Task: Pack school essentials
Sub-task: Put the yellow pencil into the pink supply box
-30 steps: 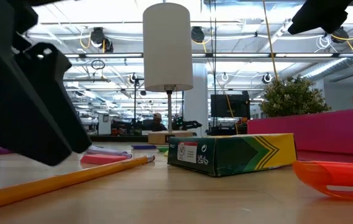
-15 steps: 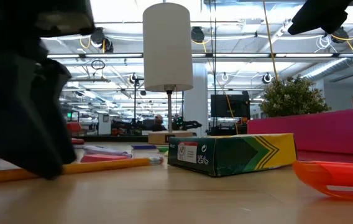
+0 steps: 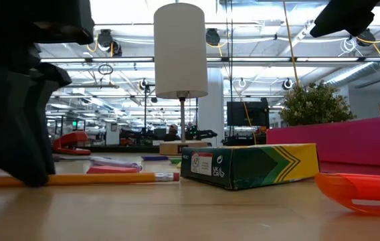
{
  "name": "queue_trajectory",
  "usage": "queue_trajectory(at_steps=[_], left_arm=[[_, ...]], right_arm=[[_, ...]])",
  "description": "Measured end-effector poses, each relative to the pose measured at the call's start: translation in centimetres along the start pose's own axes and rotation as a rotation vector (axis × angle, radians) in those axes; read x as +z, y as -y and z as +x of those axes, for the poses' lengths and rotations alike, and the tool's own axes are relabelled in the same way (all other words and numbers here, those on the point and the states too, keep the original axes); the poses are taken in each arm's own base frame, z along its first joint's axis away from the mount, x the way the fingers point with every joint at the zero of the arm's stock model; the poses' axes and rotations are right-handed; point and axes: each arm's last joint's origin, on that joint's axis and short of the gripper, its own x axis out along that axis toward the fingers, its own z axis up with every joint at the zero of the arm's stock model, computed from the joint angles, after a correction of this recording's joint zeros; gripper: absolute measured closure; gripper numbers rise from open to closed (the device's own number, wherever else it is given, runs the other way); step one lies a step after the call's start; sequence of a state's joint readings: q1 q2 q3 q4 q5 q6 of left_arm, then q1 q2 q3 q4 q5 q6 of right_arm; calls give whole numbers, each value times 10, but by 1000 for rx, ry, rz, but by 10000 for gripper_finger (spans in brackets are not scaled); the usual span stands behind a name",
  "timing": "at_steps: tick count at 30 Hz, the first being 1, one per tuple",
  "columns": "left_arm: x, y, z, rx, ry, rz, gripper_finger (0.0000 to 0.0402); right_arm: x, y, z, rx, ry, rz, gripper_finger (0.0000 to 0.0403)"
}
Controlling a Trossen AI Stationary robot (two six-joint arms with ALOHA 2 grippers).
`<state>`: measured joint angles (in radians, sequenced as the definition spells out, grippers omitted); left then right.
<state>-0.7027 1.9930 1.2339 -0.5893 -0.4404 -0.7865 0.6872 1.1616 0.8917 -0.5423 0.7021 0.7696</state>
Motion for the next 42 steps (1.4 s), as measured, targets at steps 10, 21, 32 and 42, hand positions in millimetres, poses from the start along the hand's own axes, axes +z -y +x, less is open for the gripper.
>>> queue_trajectory(at_steps=[10, 21, 32, 42], left_arm=[[3, -8, 9, -17, -10, 63, 332], [-4, -15, 19, -45, -38, 89, 316], [-4, -16, 18, -55, -42, 112, 381], [4, -27, -10, -67, 10, 115, 353]], right_arm=[[0, 0, 0, 0, 0, -1, 298], [0, 0, 0, 0, 0, -8, 298], [0, 0, 0, 0, 0, -8, 298], [0, 0, 0, 0, 0, -8, 298]])
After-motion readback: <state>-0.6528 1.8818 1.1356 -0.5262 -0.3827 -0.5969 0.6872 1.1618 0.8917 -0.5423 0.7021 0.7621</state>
